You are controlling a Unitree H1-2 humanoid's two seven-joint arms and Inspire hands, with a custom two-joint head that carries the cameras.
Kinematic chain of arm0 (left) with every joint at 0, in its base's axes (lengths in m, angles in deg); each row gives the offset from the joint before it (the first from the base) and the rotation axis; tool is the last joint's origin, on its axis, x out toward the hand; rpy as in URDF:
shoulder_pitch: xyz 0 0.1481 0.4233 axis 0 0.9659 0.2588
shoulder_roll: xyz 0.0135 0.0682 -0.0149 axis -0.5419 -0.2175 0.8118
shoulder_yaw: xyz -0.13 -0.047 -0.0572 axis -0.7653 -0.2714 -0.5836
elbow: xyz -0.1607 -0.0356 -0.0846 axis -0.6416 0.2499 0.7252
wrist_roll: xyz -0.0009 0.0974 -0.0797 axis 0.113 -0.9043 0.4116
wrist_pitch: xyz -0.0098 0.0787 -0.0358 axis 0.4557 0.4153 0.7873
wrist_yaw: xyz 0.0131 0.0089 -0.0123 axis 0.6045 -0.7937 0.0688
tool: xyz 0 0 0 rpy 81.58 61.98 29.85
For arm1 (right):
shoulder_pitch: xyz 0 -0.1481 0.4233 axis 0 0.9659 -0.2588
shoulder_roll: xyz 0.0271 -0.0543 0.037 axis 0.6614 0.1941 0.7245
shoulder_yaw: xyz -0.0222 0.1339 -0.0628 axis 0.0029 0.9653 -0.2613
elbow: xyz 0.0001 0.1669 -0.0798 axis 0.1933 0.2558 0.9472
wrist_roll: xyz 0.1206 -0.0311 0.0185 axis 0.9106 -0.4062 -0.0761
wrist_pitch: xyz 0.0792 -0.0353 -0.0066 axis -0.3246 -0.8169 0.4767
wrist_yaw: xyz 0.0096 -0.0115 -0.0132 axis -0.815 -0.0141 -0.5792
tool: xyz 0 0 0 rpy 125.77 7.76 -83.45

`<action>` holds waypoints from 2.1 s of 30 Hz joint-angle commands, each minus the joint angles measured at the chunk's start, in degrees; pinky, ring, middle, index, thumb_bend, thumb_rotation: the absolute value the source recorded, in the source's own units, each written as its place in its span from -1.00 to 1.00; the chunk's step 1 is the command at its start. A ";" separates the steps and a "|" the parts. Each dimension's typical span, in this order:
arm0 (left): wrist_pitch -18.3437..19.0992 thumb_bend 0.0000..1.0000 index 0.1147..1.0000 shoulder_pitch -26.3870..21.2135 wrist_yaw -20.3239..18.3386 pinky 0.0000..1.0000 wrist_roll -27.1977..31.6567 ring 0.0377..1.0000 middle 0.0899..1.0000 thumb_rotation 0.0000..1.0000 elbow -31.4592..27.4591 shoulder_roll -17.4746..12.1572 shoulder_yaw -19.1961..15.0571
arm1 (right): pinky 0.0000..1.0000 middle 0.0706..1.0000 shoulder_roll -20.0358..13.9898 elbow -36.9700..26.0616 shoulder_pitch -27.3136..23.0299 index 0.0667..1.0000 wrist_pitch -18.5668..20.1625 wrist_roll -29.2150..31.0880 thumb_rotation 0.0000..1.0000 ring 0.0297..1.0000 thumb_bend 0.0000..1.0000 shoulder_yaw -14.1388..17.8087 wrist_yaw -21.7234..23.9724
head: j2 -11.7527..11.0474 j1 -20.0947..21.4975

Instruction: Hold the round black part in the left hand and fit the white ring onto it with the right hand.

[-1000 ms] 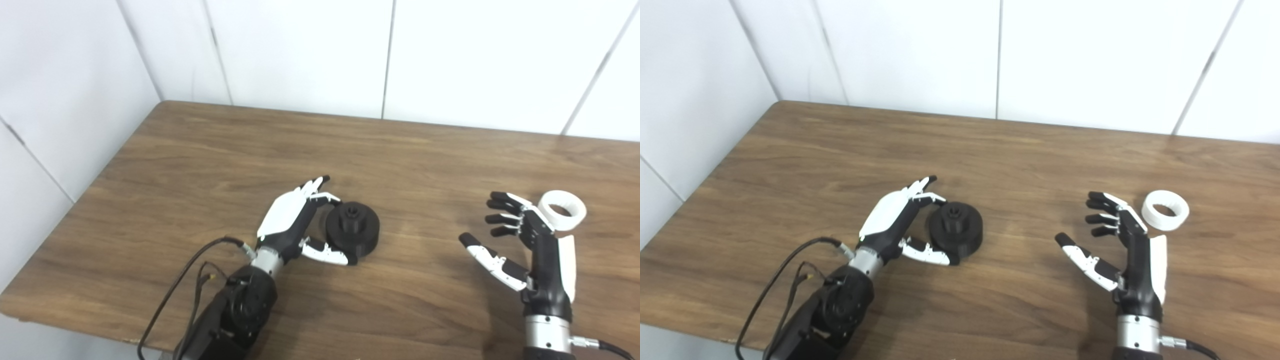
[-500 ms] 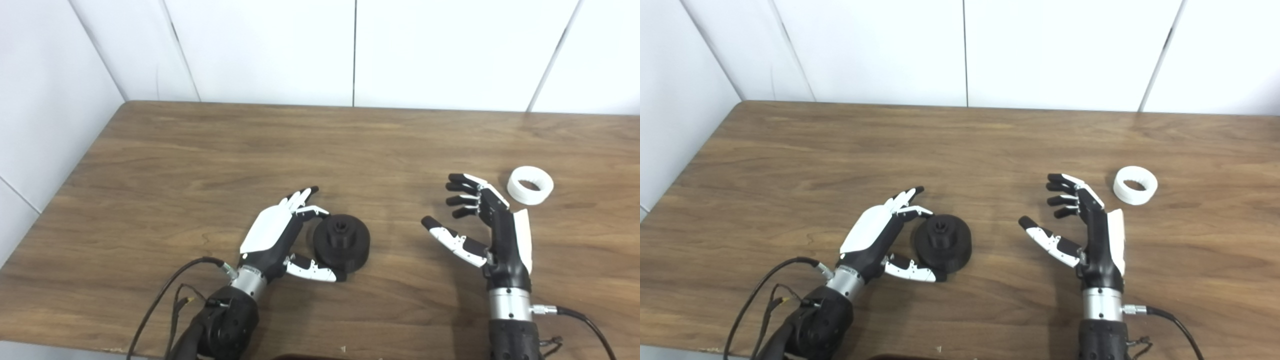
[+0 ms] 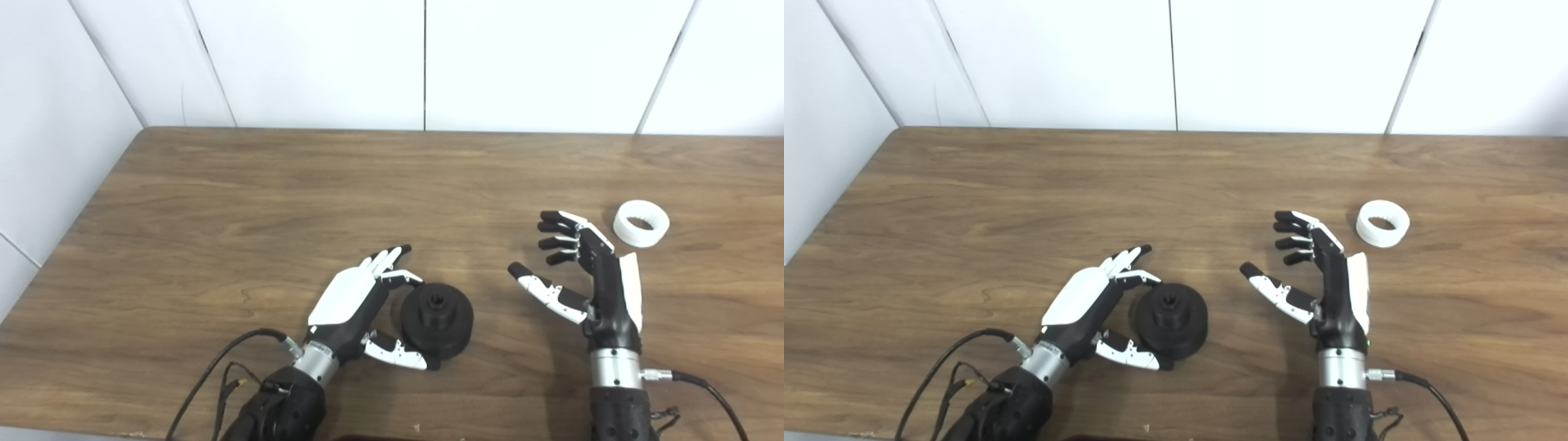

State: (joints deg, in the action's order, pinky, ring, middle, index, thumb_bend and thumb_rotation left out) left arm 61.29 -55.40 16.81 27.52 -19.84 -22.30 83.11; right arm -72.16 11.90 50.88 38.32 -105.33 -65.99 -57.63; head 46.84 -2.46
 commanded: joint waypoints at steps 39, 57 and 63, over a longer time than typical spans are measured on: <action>-5.46 1.00 0.20 -0.28 -4.22 1.00 7.64 1.00 1.00 -0.45 -1.54 -5.01 -6.78 | 0.03 0.35 6.46 1.25 -0.36 0.37 1.14 -6.65 -0.54 0.23 0.43 -5.28 -5.56 | -2.87 26.42; -5.48 1.00 0.19 -0.64 -4.18 1.00 7.11 1.00 1.00 -0.44 -1.48 -3.92 -6.34 | 0.09 0.38 -4.23 -5.94 -5.63 0.38 7.12 -11.07 -0.45 0.28 0.45 -0.29 1.13 | -3.79 26.40; -6.06 1.00 0.19 -1.09 -3.99 1.00 7.24 1.00 1.00 -0.44 -0.40 -3.68 -6.53 | 0.20 0.48 -9.48 -6.92 -9.38 0.40 9.34 -13.83 -0.47 0.41 0.44 2.44 2.34 | -3.95 26.18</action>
State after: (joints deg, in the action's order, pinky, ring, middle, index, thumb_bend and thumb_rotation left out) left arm 56.50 -54.76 12.04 34.57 -19.68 -25.67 77.08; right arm -80.76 7.63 44.58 47.49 -118.28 -64.38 -55.38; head 42.89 23.64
